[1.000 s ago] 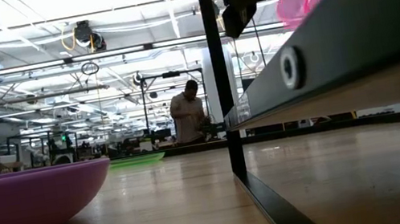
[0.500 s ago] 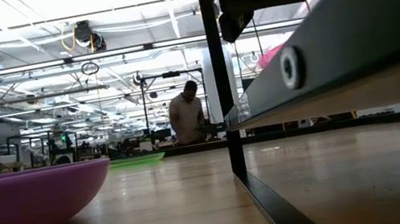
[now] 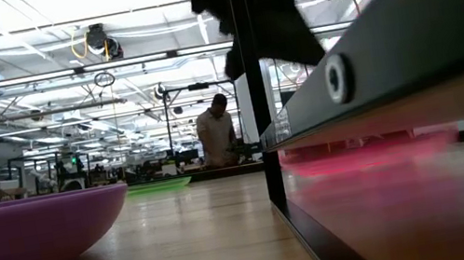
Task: Place and stack plates onto a shelf
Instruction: Stack the red plate on top of the orange plate on the shelf
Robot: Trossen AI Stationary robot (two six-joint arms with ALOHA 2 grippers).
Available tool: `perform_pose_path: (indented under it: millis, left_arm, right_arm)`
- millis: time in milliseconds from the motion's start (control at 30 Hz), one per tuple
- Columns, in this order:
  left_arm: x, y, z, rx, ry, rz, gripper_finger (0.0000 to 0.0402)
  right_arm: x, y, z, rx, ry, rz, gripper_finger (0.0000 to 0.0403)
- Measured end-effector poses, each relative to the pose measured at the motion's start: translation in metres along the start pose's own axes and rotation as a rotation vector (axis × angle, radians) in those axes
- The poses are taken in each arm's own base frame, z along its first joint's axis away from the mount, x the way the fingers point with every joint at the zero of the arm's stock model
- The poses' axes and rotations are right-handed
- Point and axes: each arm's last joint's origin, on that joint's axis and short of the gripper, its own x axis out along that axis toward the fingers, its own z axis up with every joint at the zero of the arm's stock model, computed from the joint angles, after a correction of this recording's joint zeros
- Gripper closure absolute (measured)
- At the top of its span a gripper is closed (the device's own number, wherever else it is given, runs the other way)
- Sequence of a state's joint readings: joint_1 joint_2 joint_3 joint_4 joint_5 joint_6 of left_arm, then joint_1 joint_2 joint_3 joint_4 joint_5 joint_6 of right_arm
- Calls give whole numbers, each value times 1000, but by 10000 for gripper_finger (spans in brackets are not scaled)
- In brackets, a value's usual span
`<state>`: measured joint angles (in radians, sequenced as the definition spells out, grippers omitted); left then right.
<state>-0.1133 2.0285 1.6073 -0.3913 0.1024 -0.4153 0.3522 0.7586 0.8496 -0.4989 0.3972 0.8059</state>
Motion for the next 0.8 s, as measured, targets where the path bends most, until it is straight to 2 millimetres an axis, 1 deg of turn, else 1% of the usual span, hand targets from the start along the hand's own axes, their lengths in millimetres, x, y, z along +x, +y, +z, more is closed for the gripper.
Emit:
perform_pose_path:
  millis: [100, 167, 300, 400, 467, 533, 600, 700, 800]
  left_arm:
    - [-3, 20, 5, -75, 17, 31, 339]
    - [-8, 31, 11, -138, 15, 6, 339]
    - [-15, 53, 22, -262, 8, -33, 339]
    - [-18, 69, 25, -352, 22, -40, 338]
    - [-17, 81, 27, -435, 38, -54, 333]
    - [-18, 93, 25, -524, 81, -63, 315]
    - [-15, 104, 23, -588, 110, -43, 286]
    - [-12, 111, 21, -609, 121, -18, 235]
    - [1, 115, 15, -627, 135, 26, 195]
  right_arm:
    - [10, 3, -5, 23, 53, -2, 342]
    - [16, 3, -8, 79, 79, -39, 342]
    - [31, -8, -18, 259, 159, -213, 342]
    - [42, -17, -26, 311, 250, -332, 342]
    - [49, -21, -27, 330, 280, -375, 342]
    - [55, -23, -27, 351, 296, -392, 342]
    - [59, -24, -25, 362, 292, -384, 342]
    - [61, -25, -21, 342, 286, -365, 342]
    - [59, -27, -18, 344, 269, -360, 342]
